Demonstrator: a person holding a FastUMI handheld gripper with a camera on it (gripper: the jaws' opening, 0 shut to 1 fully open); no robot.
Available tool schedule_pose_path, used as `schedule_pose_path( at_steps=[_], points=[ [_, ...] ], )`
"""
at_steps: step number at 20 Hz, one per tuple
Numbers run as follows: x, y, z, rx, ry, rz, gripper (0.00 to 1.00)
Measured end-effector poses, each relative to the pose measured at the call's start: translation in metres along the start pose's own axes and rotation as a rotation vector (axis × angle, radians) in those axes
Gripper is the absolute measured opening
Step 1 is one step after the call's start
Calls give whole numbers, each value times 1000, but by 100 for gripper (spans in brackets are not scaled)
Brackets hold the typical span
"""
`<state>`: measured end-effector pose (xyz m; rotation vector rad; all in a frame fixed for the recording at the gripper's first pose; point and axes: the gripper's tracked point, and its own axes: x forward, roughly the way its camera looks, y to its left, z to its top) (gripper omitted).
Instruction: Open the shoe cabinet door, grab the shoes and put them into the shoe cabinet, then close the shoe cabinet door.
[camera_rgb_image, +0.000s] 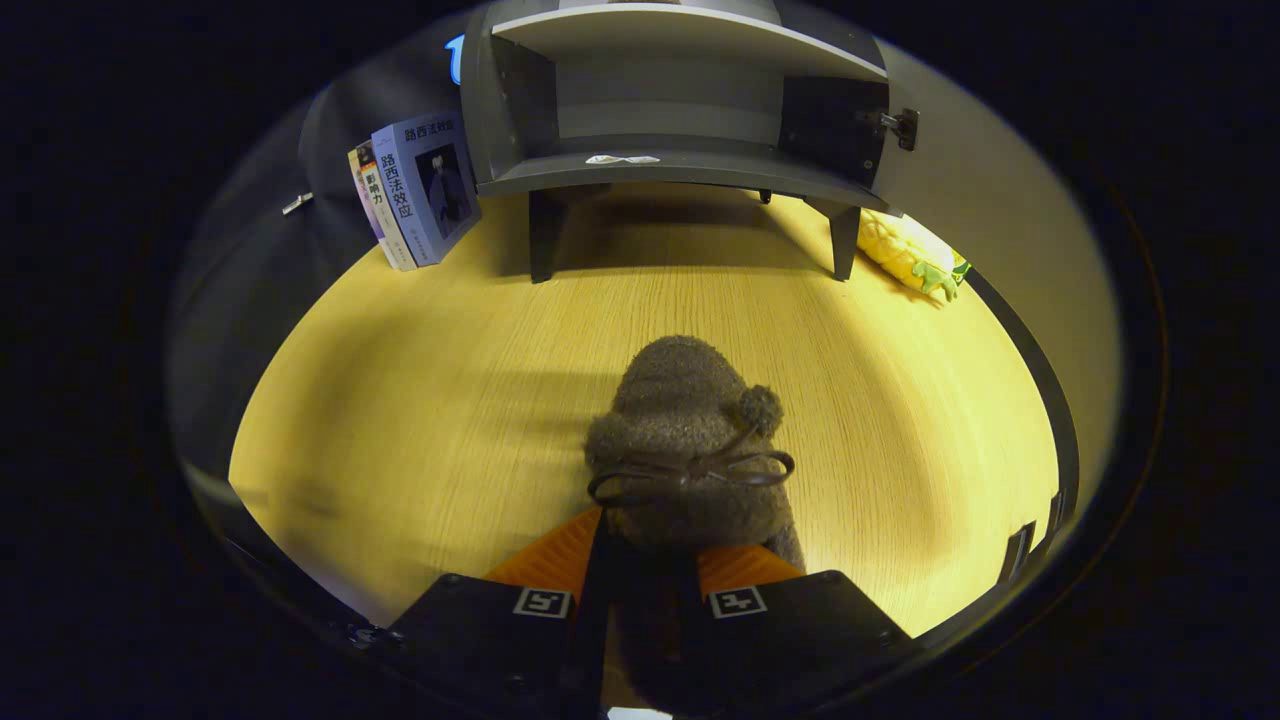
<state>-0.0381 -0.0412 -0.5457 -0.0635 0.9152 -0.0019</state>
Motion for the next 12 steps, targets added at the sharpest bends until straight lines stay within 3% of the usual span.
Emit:
schedule_pose_path(
  at_steps=[12],
  points=[
    [38, -3, 37, -56, -67, -66, 38]
  ],
)
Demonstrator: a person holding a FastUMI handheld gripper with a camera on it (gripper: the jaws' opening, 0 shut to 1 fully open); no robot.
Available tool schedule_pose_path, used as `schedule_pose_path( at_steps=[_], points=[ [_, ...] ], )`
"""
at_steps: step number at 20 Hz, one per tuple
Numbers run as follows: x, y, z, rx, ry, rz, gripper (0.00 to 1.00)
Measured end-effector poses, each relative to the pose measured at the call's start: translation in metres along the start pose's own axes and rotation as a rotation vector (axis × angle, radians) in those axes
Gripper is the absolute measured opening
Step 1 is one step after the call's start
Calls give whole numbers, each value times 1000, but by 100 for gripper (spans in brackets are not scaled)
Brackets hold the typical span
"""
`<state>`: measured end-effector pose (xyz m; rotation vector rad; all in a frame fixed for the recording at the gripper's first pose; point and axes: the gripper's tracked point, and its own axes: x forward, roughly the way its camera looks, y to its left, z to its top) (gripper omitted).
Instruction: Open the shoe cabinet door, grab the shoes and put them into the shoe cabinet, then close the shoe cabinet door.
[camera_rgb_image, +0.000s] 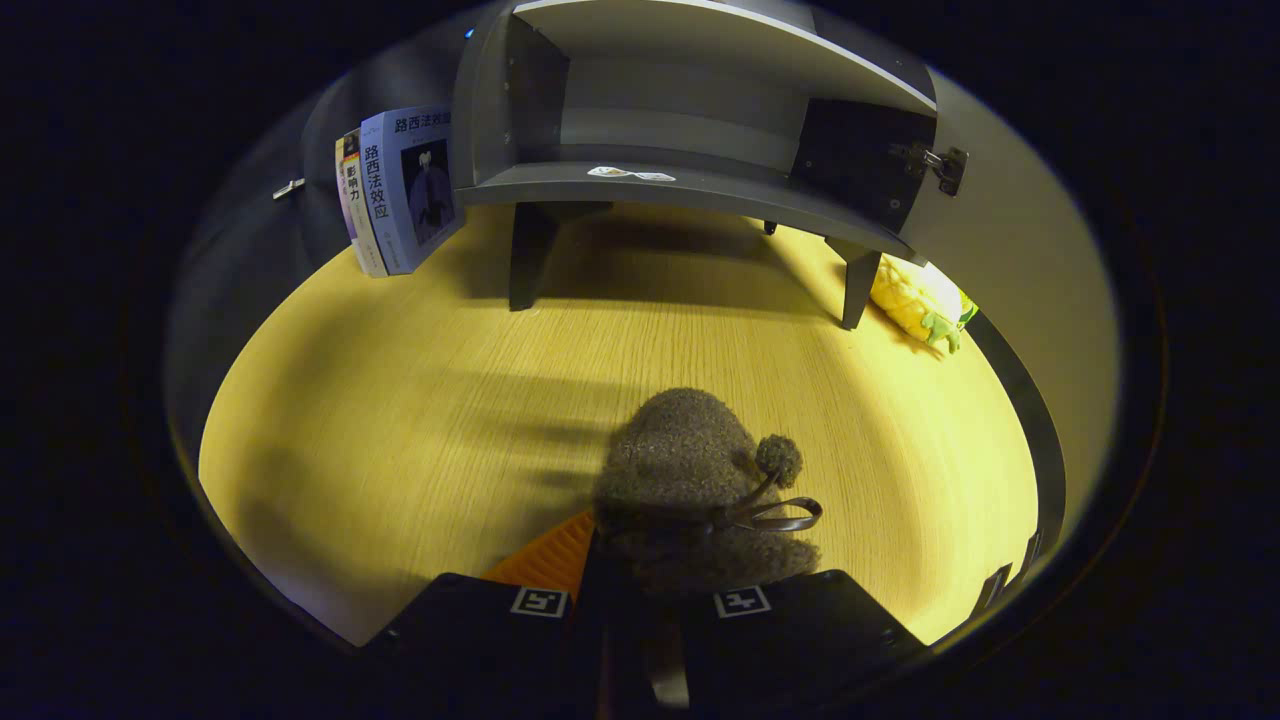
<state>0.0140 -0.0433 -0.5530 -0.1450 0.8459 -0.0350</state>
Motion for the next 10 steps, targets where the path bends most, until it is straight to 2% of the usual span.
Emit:
schedule_pose_path(
  at_steps=[5, 6, 10],
  points=[
    [2, 0, -1, -55, 20, -30, 39],
    [1, 5, -4, -55, 34, -4, 39],
    [1, 4, 0, -77, 26, -19, 23]
  ],
)
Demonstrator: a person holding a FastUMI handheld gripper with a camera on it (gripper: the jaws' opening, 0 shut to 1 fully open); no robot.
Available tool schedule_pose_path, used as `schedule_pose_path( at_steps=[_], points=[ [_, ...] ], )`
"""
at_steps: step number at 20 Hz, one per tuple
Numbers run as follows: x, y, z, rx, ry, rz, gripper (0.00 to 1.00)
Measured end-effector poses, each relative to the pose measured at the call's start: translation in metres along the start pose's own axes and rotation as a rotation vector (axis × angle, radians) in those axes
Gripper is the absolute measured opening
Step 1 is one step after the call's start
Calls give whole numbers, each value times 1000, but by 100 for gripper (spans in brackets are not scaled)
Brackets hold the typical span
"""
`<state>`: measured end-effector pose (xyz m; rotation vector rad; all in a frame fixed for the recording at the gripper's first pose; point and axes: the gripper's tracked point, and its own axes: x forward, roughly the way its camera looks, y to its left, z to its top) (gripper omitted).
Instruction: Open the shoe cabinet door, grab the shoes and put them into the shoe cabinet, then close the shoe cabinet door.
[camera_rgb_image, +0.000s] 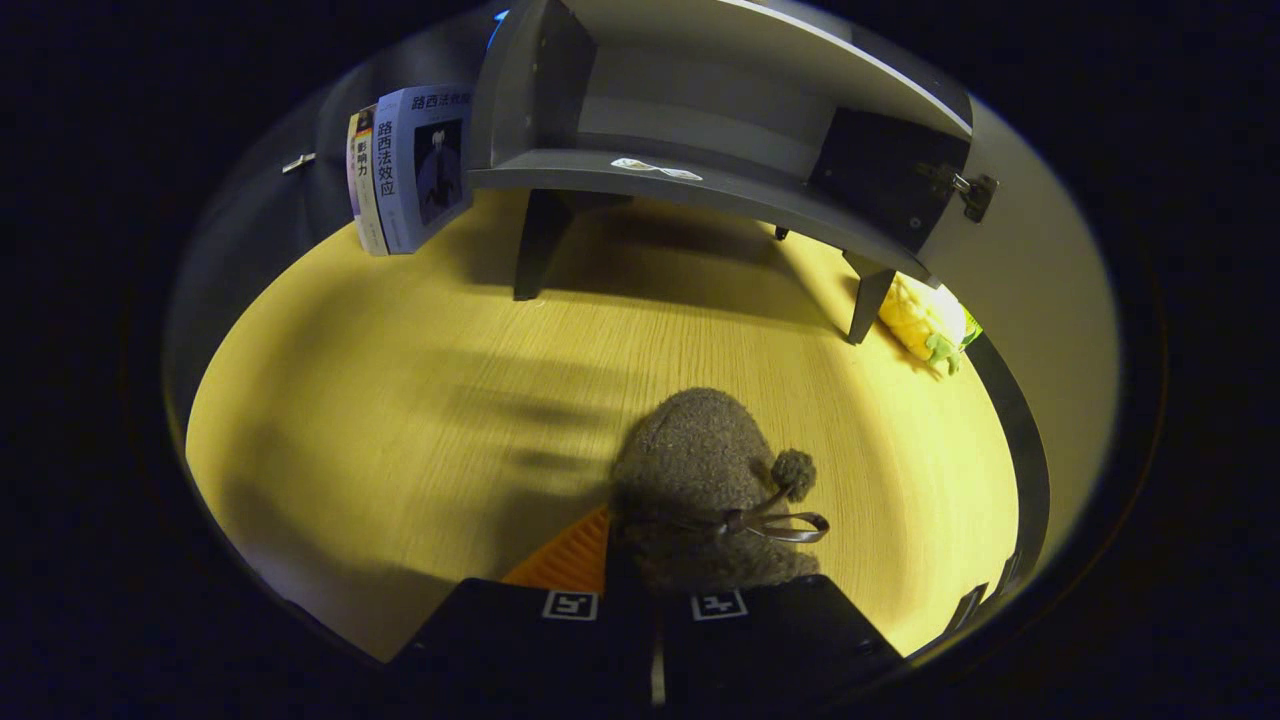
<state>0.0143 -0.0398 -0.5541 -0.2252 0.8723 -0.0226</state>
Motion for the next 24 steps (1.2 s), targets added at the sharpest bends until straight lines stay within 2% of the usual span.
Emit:
schedule_pose_path(
  at_steps=[2, 3, 4, 11, 15, 20, 24],
  points=[
    [1, 6, -2, 19, 10, 43, 19],
    [-10, 2, 5, 29, -3, 33, 12],
    [1, -2, 1, 33, -1, 32, 5],
    [-28, -6, 14, 42, -35, 45, 5],
    [-74, -29, 56, 96, -82, 48, 5],
    [-142, -70, 129, 132, -179, 12, 5],
    [-185, -88, 189, 157, -248, 43, 5]
  ],
)
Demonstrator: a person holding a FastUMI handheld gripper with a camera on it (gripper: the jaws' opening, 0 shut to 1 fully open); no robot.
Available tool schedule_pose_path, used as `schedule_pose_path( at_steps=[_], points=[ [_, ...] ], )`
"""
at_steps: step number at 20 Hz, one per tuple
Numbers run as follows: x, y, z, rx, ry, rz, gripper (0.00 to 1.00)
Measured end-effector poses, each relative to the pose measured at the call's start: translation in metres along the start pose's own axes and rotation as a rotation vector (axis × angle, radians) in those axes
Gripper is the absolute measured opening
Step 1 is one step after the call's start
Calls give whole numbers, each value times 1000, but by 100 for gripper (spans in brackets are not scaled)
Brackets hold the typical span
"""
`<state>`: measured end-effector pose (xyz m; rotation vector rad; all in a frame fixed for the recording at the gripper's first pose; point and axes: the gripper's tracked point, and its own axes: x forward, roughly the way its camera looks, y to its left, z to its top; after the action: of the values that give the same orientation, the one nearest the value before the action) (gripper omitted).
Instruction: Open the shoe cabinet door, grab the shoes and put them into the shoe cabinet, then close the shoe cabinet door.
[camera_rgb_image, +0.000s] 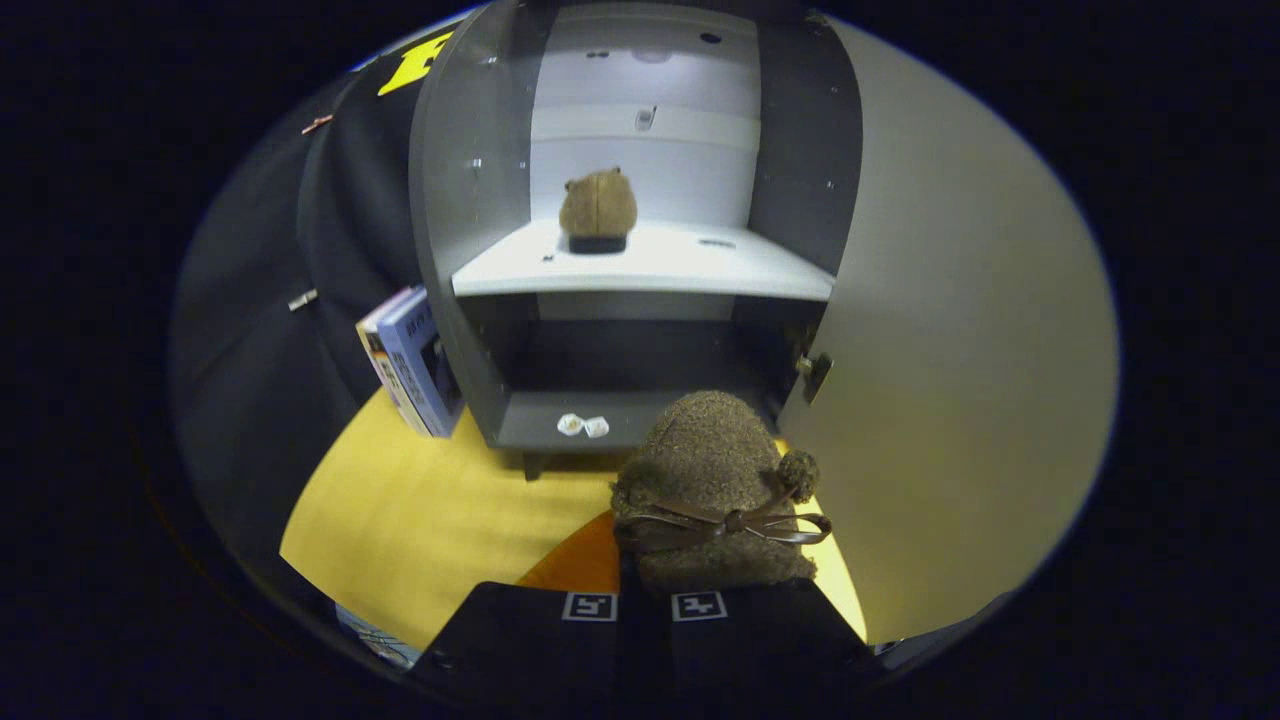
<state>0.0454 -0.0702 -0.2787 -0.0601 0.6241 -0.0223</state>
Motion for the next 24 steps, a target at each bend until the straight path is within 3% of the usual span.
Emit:
schedule_pose_path(
  at_steps=[10, 22, 24],
  points=[
    [18, -15, 150, -4, -109, -14, 5],
    [142, -30, 288, -2, -116, -54, 5],
    [169, -32, 290, 0, -85, -41, 5]
  ],
)
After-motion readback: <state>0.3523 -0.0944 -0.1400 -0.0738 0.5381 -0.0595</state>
